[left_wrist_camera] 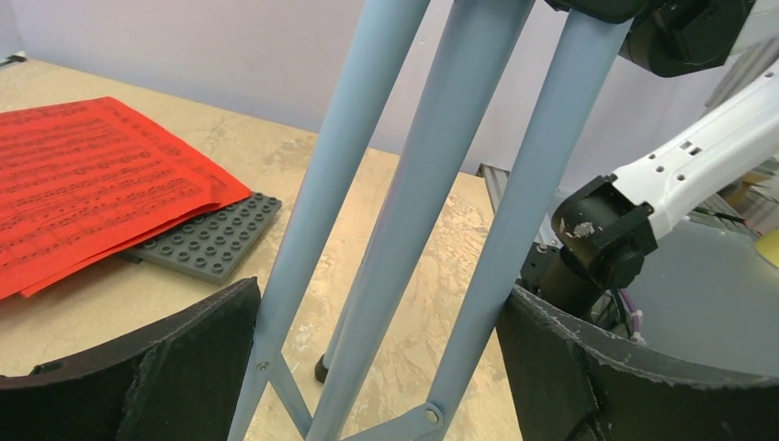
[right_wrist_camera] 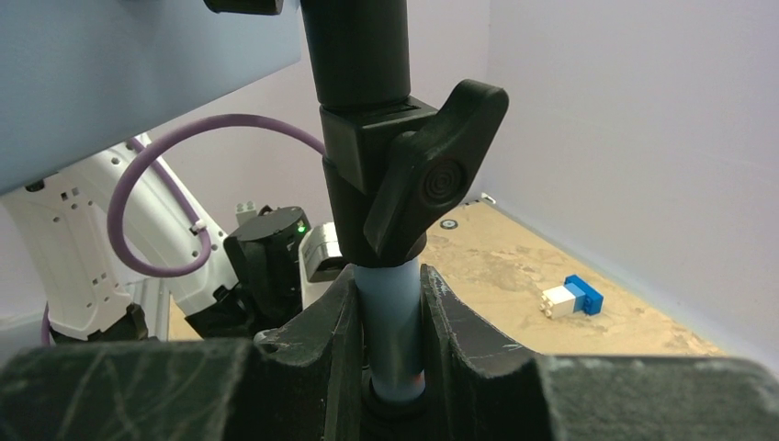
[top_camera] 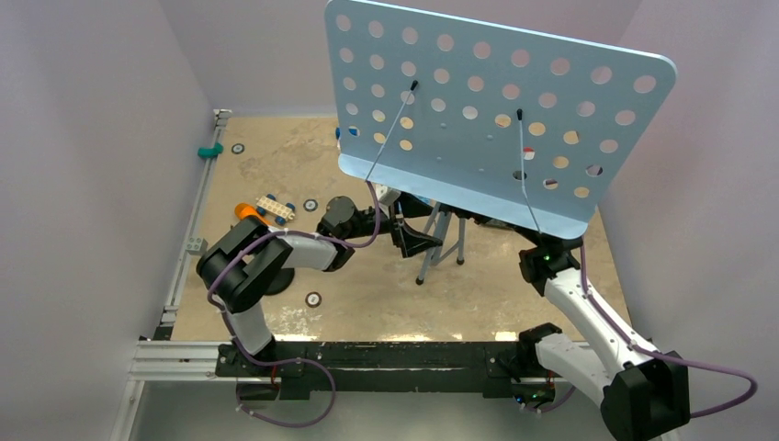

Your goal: Pack up the instrument practice props

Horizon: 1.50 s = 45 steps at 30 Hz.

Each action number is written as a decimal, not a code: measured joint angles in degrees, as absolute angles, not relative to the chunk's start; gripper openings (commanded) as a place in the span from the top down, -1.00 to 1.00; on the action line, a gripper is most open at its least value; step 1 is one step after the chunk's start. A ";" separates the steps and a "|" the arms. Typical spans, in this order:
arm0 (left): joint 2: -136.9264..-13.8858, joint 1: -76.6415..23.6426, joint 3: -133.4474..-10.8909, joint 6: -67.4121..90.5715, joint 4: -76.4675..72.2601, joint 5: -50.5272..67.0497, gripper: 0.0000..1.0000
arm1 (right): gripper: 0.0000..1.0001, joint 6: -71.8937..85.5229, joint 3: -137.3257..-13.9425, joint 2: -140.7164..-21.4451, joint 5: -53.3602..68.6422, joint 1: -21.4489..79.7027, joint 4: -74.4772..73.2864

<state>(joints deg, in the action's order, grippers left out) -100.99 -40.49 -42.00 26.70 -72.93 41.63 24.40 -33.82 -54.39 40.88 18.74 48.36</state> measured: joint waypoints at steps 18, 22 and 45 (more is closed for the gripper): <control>-108.33 -40.95 -50.37 27.33 -75.94 49.76 0.36 | 1.00 26.59 -34.17 -56.66 43.33 17.87 51.46; -108.44 -41.39 -50.57 22.13 -75.92 50.24 1.00 | 1.00 26.37 -34.41 -56.99 43.86 17.82 51.24; -78.04 -43.83 -34.63 19.27 -43.16 40.47 1.00 | 1.00 40.60 -39.42 -62.70 48.51 25.12 50.72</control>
<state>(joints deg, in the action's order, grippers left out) -78.04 -43.83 -34.63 19.27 -43.16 40.47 40.60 -39.42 -62.70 48.51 25.12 50.72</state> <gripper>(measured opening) 0.523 0.280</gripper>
